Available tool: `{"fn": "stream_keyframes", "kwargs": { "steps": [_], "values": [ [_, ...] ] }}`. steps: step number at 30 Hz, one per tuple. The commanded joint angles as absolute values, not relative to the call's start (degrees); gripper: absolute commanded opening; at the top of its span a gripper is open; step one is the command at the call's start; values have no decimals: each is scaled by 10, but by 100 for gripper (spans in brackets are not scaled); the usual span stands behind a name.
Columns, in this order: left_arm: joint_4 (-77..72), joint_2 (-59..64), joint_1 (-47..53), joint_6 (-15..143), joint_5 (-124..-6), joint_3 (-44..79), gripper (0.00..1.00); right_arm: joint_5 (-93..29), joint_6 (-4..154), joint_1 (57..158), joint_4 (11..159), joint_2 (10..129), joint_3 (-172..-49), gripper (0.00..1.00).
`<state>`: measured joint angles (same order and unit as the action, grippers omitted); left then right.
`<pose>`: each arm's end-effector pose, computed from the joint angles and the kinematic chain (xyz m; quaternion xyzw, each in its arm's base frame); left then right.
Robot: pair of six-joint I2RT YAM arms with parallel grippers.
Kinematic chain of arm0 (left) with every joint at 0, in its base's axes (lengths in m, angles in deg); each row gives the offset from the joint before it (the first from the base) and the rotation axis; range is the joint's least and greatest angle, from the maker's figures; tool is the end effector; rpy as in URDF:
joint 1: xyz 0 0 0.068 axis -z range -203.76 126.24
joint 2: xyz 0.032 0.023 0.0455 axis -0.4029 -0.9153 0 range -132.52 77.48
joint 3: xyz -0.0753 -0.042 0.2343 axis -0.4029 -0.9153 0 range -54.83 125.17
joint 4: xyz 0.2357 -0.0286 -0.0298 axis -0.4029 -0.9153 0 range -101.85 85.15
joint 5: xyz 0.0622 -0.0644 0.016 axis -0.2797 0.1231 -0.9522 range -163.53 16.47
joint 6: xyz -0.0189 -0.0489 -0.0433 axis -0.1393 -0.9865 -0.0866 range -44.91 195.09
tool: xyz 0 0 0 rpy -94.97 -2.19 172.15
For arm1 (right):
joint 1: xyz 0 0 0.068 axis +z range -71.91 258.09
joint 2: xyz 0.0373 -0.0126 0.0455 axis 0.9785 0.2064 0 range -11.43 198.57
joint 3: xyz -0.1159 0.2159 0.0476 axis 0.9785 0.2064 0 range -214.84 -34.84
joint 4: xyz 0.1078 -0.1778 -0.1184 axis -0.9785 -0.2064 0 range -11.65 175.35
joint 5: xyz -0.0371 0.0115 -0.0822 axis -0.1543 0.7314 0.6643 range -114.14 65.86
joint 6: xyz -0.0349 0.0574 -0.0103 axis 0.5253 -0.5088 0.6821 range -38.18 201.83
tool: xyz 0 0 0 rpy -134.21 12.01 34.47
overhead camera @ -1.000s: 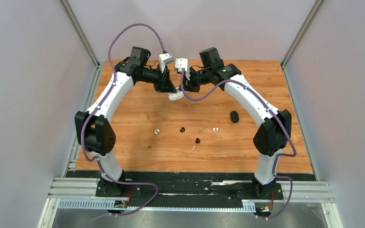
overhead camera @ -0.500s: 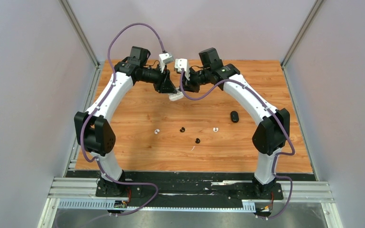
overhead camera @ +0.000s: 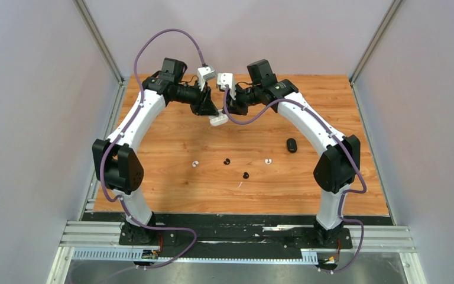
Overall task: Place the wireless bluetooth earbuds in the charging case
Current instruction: Pass from the right arm to the left
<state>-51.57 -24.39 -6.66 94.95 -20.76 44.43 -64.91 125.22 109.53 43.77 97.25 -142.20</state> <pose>0.3342 -0.1482 0.3171 0.4127 0.7477 -0.4091 0.3213 0.3260 0.2410 0.3171 -0.6327 0.5979 0.2786 0.4057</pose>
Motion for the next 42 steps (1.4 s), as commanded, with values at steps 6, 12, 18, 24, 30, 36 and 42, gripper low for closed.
{"fn": "stream_keyframes", "kwargs": {
  "steps": [6,12,18,24,30,36,42],
  "values": [
    [-505,-235,-69,954,-201,463,39,-670,1247,1098,447,970,-1450,0],
    [-491,-235,-69,947,-198,462,34,-670,1247,1098,447,970,-1451,0],
    [-497,-241,-69,948,-195,463,29,-670,1247,1099,447,970,-1451,0],
    [-500,-243,-69,952,-199,461,36,-670,1247,1098,447,970,-1452,0],
    [-503,-246,-69,953,-198,464,26,-669,1247,1098,447,970,-1451,0],
    [-506,-244,-69,959,-186,467,5,-666,1247,1098,448,970,-1448,2],
    [-499,-229,-69,967,-194,466,0,-647,1227,1098,464,969,-1453,29]
  ]
}}
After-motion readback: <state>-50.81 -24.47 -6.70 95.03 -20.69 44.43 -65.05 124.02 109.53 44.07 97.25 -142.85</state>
